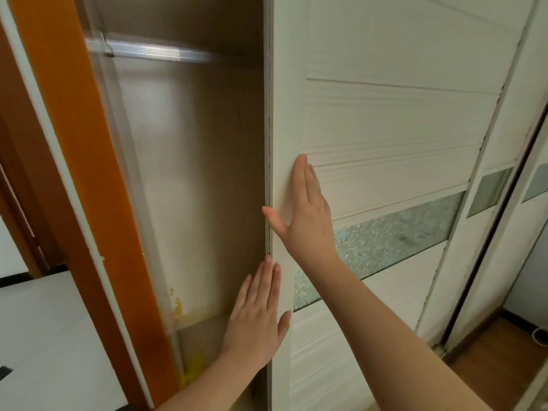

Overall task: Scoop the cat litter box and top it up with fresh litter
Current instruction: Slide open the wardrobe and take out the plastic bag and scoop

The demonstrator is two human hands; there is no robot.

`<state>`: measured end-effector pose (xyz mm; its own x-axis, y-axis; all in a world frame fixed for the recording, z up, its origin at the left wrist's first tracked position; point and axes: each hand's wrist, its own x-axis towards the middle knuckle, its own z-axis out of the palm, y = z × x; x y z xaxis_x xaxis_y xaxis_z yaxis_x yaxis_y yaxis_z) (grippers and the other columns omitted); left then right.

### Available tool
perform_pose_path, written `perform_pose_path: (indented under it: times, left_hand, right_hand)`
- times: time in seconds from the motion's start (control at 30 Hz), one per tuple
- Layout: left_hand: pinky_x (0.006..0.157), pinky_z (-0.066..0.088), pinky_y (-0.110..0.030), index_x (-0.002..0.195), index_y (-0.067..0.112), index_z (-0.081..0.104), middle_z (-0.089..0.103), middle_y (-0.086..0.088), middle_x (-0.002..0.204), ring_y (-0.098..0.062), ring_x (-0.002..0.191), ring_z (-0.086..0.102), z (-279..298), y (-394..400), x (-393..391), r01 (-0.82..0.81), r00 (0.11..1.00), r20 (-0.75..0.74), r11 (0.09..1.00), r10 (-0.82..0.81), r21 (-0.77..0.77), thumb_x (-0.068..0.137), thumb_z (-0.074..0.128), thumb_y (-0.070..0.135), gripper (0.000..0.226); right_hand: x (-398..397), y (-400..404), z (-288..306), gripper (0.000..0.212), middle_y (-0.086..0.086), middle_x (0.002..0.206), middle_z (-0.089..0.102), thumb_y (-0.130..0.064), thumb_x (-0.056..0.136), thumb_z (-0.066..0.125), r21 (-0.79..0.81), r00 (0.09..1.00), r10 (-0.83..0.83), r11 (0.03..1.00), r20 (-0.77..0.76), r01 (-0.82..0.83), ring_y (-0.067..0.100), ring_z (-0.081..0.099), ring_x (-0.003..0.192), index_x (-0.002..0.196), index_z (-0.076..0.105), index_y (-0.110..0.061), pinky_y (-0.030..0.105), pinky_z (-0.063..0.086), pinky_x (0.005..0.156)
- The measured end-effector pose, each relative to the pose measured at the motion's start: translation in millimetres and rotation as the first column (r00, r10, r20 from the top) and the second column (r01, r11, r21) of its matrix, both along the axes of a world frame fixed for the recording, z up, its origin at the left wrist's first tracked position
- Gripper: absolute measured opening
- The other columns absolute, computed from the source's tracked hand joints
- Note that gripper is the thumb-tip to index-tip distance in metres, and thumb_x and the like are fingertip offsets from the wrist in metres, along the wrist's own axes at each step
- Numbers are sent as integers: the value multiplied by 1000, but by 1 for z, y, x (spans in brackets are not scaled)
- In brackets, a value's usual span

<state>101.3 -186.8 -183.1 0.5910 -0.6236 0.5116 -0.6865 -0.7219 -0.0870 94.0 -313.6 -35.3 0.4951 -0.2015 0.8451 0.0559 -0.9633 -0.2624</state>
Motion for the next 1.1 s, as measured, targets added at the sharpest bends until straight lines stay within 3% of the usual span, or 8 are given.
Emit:
perform_pose_path:
  times: [0.17,0.3,0.4,0.53,0.7,0.9,1.1]
  left_hand:
    - [121,16,-44,155,6,3,-6,-14,164,-28,151,2,5,-26,6,47,998,-36,998,-46,33,94,39,53,86]
    - [122,0,-42,148,12,-29,-39,-7,154,-26,147,-21,16,-50,5,79,994,-85,990,-70,115,98,32,56,90]
    - [122,-1,-44,145,16,-36,-47,-3,149,-23,146,-25,27,-70,5,113,989,-113,982,-96,153,100,30,53,88]
    - [122,-2,-45,147,16,-31,-41,-2,152,-22,147,-23,45,-90,6,152,986,-97,959,-133,238,102,25,48,78]
    - [122,-6,-44,148,15,-23,-30,0,157,-20,148,-21,68,-101,7,220,975,-81,917,-205,333,102,25,48,74]
    - [123,0,-43,155,18,-13,-17,-1,163,-19,150,-14,75,-99,7,239,971,-94,928,-221,284,102,28,46,72]
    - [122,12,-42,155,23,-12,0,-4,165,-21,151,5,72,-85,9,241,966,-150,939,-209,244,101,27,50,72]
  right_hand:
    - [-1,-25,3,92,3,162,6,-45,90,58,71,998,58,996,-15,-57,16,6,148,153,-2,-13,33,21,115]
    - [-1,-51,3,90,1,162,2,-41,93,57,108,998,60,993,-24,-57,15,4,148,153,-4,-15,28,19,114]
    - [-1,-73,2,86,1,162,2,-41,94,55,105,999,-20,994,-38,24,16,11,148,153,-3,-16,32,28,111]
    - [-2,-104,1,84,1,162,5,-41,95,52,117,993,-95,988,-76,104,19,19,146,153,-2,-17,40,36,108]
    - [-5,-136,1,76,-1,162,6,-38,98,46,134,970,-208,965,-124,224,18,16,147,153,-4,-19,42,22,114]
    - [-6,-174,12,73,1,162,8,-39,100,41,149,900,-357,904,-251,401,22,12,148,153,-8,-23,49,18,118]
    - [-11,-204,22,71,2,161,10,-42,101,33,129,770,-458,818,-443,561,24,5,148,149,-18,-31,55,11,117]
